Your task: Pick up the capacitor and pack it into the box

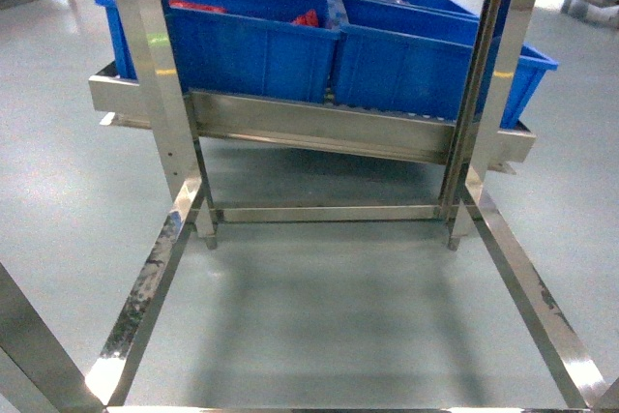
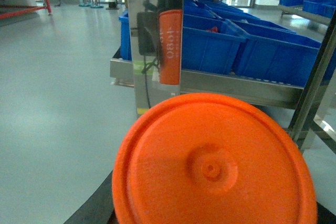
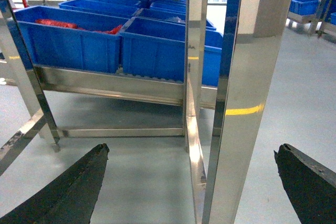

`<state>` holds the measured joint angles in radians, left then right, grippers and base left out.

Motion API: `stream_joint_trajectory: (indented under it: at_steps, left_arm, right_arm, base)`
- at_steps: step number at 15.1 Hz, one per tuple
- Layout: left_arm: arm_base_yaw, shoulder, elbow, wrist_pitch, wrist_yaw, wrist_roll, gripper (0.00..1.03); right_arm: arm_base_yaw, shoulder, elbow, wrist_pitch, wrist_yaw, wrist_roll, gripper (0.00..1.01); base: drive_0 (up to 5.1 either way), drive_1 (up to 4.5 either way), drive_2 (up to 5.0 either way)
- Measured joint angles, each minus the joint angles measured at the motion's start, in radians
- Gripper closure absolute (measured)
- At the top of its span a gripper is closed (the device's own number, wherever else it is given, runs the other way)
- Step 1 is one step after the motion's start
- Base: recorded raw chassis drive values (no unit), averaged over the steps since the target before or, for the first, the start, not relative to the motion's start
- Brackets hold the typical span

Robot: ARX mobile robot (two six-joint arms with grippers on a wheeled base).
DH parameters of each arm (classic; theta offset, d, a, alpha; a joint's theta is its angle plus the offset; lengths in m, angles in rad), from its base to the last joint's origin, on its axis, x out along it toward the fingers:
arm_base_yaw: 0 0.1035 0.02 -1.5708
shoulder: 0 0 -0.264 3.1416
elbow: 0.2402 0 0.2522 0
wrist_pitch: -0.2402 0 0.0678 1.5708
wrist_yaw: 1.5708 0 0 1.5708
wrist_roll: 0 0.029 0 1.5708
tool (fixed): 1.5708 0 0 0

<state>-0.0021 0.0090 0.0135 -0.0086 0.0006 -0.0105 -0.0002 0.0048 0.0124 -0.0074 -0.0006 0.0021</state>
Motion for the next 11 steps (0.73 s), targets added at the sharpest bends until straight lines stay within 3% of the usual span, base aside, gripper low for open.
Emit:
stream_joint_trajectory:
  at_steps: [5, 11]
  left_arm:
    - [0.000, 0.000, 0.000, 0.001, 0.000, 0.000, 0.59]
    - [0.000, 0.000, 0.000, 0.002, 0.000, 0.000, 0.59]
  right_arm:
    - [0.000, 0.000, 0.000, 0.002, 0.000, 0.000, 0.03]
    - [0.000, 0.000, 0.000, 0.002, 0.001, 0.000, 0.03]
  base:
    - [0.0, 0.00, 0.0]
    - [-5.0, 2.45, 2.4]
